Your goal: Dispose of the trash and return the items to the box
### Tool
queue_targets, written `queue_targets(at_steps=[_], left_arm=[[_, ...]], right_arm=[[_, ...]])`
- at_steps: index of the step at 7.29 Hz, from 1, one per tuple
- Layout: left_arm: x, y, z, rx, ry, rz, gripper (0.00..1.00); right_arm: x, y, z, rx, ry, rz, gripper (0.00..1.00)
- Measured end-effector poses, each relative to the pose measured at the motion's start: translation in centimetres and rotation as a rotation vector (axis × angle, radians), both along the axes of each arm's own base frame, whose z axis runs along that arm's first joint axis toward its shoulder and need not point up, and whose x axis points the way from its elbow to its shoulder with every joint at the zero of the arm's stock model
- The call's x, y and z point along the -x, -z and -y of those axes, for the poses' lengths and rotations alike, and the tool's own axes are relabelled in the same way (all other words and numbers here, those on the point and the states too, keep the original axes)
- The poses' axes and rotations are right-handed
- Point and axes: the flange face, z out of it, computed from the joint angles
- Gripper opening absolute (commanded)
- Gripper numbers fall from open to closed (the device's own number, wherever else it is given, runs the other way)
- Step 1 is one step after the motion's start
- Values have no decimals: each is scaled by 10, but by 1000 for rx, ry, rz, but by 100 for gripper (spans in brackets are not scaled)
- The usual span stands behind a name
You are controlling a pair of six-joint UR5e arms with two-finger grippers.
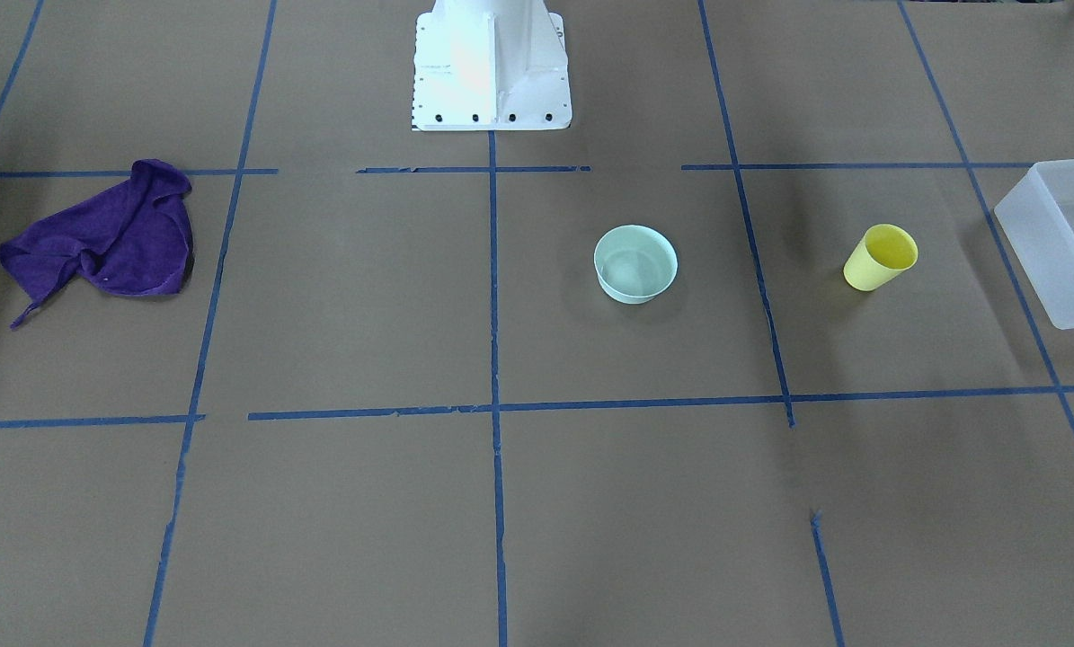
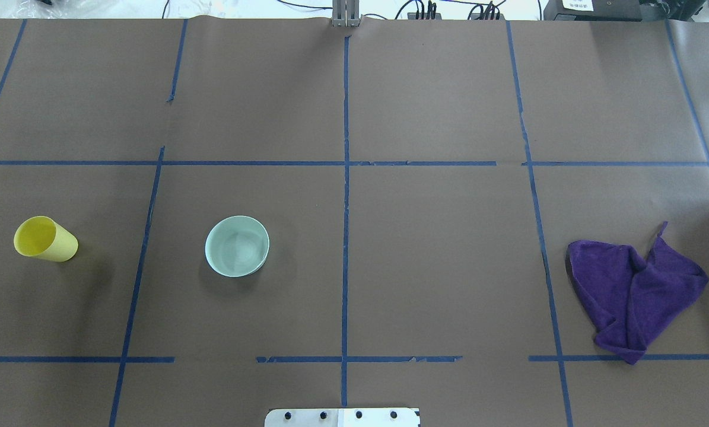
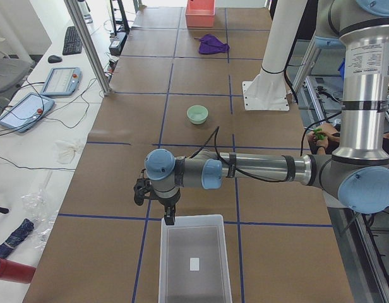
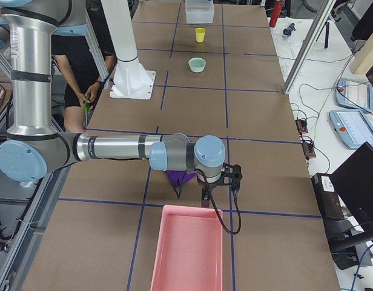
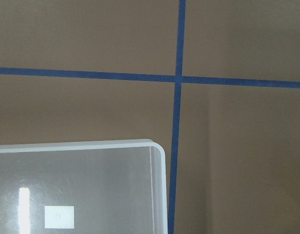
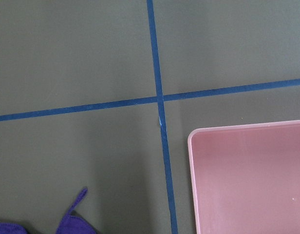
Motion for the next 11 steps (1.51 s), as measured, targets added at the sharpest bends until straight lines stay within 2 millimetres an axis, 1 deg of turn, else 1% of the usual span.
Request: queue_targets(at_steps=[1,2,4,5,6,7,8,9,10,11], left_arm=[[-1,3,1,-8,-2,-1,100],[-7,14,4,-32,-16,-1,100],[-30,49,12,-144,-60,-9,100],[-37,67,14,-199,-58,-17,100],[-45,79,16,-223,-41,-36,100],[-64,90,13,-221,-23,-69,100],[-94,100,1,-208,-7,-100,100],[-122,104,-16,-192,13,-117,100],[-145,103,-32,-176,35,-123,100],[-165,100,-44,-159,51,-120,100]], right_arm=[[2,1,1,-2,5,-1,100],[6,1,2,-4,13,-1,100],[11,3,4,-5,21,3,100],[12,3,4,-7,24,6,100],[14,5,5,-11,28,8,100],[16,8,8,-18,31,10,100],[18,12,10,-25,36,11,100],[23,18,13,-37,45,10,100],[29,27,13,-50,55,8,100],[32,30,13,-54,60,6,100]])
